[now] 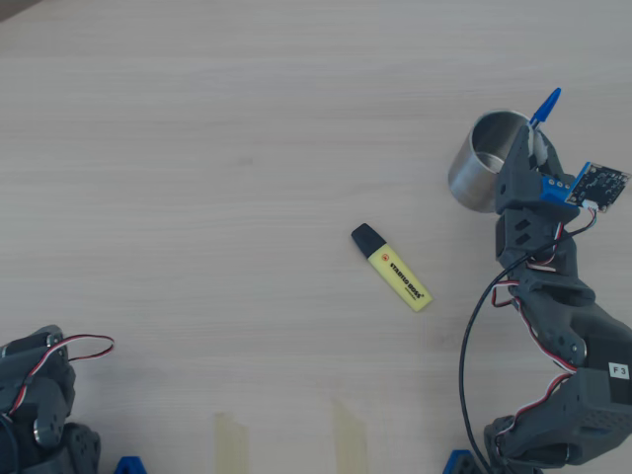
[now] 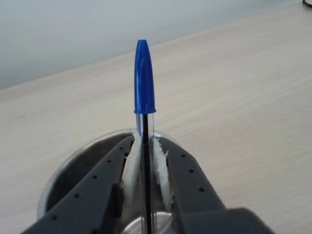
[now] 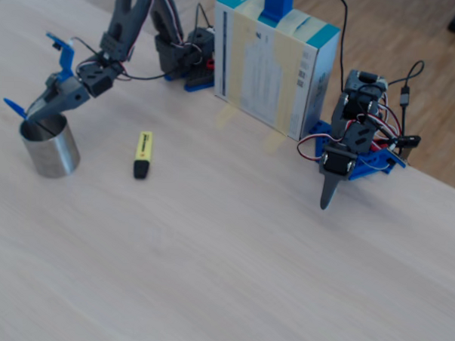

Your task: Grab the blue pen and put it in the silver cup.

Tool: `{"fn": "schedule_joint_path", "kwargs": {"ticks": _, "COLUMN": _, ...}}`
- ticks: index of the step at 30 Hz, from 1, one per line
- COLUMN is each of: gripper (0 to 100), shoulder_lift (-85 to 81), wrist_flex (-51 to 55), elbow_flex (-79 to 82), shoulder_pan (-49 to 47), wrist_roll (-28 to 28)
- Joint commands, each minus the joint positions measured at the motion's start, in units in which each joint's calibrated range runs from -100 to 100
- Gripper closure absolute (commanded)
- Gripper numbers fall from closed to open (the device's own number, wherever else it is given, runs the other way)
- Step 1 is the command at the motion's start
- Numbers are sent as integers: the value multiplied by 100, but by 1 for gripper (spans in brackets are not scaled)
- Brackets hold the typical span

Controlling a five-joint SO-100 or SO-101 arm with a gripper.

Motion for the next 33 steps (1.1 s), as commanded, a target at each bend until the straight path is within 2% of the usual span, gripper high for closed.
{"fn": "schedule_joint_path", "kwargs": {"ticks": 1, "gripper": 98, "shoulder_lift": -124, "wrist_flex": 31, "elbow_flex": -1, "shoulder_pan": -8, "wrist_roll": 31}}
{"fn": "schedule_joint_path", "kwargs": {"ticks": 33, "gripper": 97, "shoulder_lift": -132, "wrist_flex": 31, "elbow_flex": 135, "shoulder_pan": -43, "wrist_roll": 187}}
